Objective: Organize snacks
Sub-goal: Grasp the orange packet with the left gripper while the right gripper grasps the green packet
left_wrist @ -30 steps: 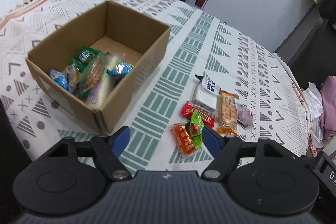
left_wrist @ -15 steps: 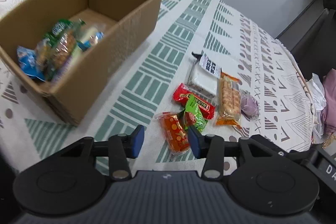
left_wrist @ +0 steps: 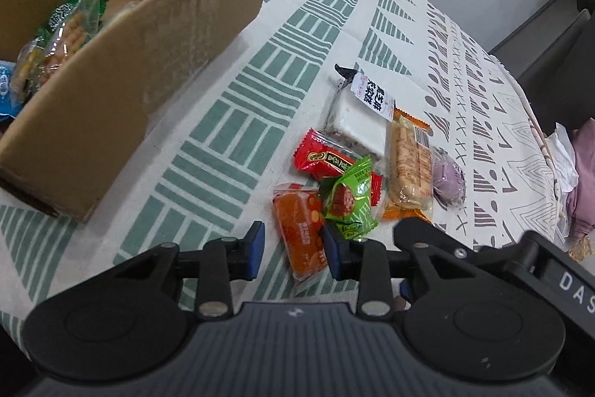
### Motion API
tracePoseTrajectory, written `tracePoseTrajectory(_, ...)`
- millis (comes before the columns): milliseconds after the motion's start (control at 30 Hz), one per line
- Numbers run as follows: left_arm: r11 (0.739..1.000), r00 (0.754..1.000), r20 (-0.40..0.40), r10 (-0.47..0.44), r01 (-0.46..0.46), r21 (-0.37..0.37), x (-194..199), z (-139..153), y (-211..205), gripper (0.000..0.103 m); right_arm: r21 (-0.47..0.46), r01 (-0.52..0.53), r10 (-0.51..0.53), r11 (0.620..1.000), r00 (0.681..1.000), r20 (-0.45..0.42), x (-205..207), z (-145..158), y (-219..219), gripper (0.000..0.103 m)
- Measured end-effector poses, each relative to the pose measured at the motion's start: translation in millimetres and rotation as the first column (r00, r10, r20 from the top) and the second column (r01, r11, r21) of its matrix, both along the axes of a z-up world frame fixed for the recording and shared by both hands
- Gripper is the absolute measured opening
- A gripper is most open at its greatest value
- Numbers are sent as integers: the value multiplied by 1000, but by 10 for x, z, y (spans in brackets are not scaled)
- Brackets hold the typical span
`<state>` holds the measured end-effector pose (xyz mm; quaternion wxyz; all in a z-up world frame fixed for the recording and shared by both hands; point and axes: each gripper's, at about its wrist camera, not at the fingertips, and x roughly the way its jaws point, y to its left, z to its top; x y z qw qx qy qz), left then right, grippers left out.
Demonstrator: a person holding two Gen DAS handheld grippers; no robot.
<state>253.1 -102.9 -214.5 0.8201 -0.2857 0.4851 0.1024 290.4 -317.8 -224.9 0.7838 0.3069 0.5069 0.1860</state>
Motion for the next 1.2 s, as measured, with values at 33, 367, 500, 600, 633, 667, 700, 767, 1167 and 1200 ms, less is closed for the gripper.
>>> tracePoseTrajectory(33, 1000, 1000, 0, 0, 0, -5, 8, -10, 5, 33, -2, -6, 6, 1000, 1000, -1, 9, -7, 26, 63)
tracePoseTrajectory(367, 999, 1000, 12, -24, 24, -27, 30, -29, 3, 21, -18, 7, -8, 1000, 999, -32, 94, -104, 97, 63)
tracePoseTrajectory(500, 1000, 1000, 4, -25, 25, -8, 1, 14, 44, 20, -24, -13, 12, 1000, 999, -41, 109, -134, 183, 63)
tracePoseTrajectory(600, 1000, 1000, -1, -14, 14, -3, -17, 28, 109, 20, -43, -24, 23, 999, 999, -35, 135, -138, 247, 63)
tracePoseTrajectory(633, 1000, 1000, -3, -8, 8, -2, -25, 33, 136, 20, -42, -28, 27, 999, 999, -35, 142, -143, 271, 63)
tracePoseTrajectory(667, 1000, 1000, -4, -4, 4, -1, -31, 37, 162, 20, -49, -33, 32, 998, 999, -34, 146, -147, 299, 63)
tracePoseTrajectory(700, 1000, 1000, -5, 0, 0, 0, -35, 41, 186, 20, -58, -43, 41, 997, 999, -29, 149, -146, 330, 63)
tracePoseTrajectory(767, 1000, 1000, -10, 6, -6, 4, -42, 48, 219, 20, -75, -51, 50, 996, 999, -16, 147, -138, 382, 63)
tracePoseTrajectory(1167, 1000, 999, -49, 21, -21, 3, -20, -9, 298, 30, -195, -17, 26, 981, 999, 42, 224, -126, 628, 44)
tracePoseTrajectory(1200, 1000, 998, -52, 17, -17, 6, -10, -15, 289, 31, -194, -16, 23, 981, 999, 36, 224, -128, 612, 40)
